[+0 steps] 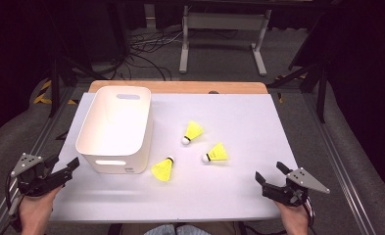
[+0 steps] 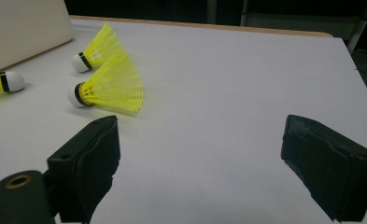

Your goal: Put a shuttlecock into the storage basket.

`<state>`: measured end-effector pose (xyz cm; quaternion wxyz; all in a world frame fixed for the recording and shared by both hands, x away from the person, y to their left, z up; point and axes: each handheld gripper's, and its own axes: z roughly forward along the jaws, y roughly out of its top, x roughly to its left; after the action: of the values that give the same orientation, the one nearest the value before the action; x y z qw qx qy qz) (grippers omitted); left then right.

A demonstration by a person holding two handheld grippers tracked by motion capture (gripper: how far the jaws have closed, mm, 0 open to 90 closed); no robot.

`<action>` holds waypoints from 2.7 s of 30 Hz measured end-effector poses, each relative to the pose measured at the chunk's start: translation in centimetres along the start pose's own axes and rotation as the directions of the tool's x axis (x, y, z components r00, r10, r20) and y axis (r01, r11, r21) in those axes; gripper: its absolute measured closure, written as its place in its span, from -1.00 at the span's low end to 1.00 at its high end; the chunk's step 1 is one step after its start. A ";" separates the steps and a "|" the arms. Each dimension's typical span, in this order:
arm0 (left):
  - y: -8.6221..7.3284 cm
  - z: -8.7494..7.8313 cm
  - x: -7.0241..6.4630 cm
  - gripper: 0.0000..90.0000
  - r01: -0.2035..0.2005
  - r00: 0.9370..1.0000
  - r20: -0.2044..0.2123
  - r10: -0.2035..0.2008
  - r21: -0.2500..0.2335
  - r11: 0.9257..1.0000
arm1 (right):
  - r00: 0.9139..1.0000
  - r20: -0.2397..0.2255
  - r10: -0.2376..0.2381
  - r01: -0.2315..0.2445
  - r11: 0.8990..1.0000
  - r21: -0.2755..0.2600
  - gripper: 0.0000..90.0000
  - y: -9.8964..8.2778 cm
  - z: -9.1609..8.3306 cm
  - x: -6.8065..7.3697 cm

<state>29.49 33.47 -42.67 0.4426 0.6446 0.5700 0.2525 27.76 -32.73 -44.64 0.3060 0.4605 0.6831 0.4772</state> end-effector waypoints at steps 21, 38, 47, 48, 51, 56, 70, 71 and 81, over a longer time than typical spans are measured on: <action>1.9 0.6 0.4 -0.47 0.038 0.999 -0.003 -0.038 0.002 0.999 | 1.000 -0.013 -0.005 0.005 1.000 0.003 -0.72 0.0 0.2 0.0; 4.7 0.3 0.2 -0.38 0.015 0.999 -0.043 -0.013 0.041 0.999 | 1.000 -0.018 -0.003 0.003 1.000 0.005 -0.72 0.0 0.2 0.0; 5.7 0.2 0.4 -0.36 0.051 0.998 -0.021 -0.051 0.033 0.998 | 1.000 -0.021 -0.005 0.005 1.000 0.005 -0.72 0.0 0.2 0.0; 5.9 0.2 0.4 -0.36 0.050 0.999 -0.020 -0.049 0.036 0.998 | 1.000 -0.021 -0.006 0.006 1.000 0.005 -0.72 0.0 0.2 0.0; 6.2 0.1 0.2 -0.33 0.051 0.999 -0.018 -0.050 0.036 0.998 | 1.000 -0.023 -0.007 0.007 1.000 0.006 -0.72 0.0 0.2 0.0; 7.0 -0.1 -0.2 -0.26 0.033 0.999 -0.023 -0.032 0.045 0.998 | 1.000 -0.025 -0.007 0.008 1.000 0.007 -0.72 0.0 0.2 0.0; 8.3 -0.3 -1.3 -0.21 0.016 1.000 -0.002 -0.016 0.064 0.998 | 1.000 -0.029 -0.007 0.007 1.000 0.006 -0.72 0.0 0.2 0.1; 8.4 -0.3 -1.5 -0.21 0.013 1.000 0.000 -0.013 0.066 0.998 | 1.000 -0.029 -0.007 0.007 1.000 0.006 -0.72 0.0 0.2 0.1; 9.0 -0.1 -2.6 -0.16 -0.022 1.000 0.021 0.021 0.067 0.997 | 1.000 -0.027 -0.007 0.007 1.000 0.010 -0.72 0.0 0.3 0.1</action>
<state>33.40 31.43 -34.47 0.4235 0.6678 0.5667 0.2314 28.01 -32.49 -44.73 0.2960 0.4531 0.6912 0.4789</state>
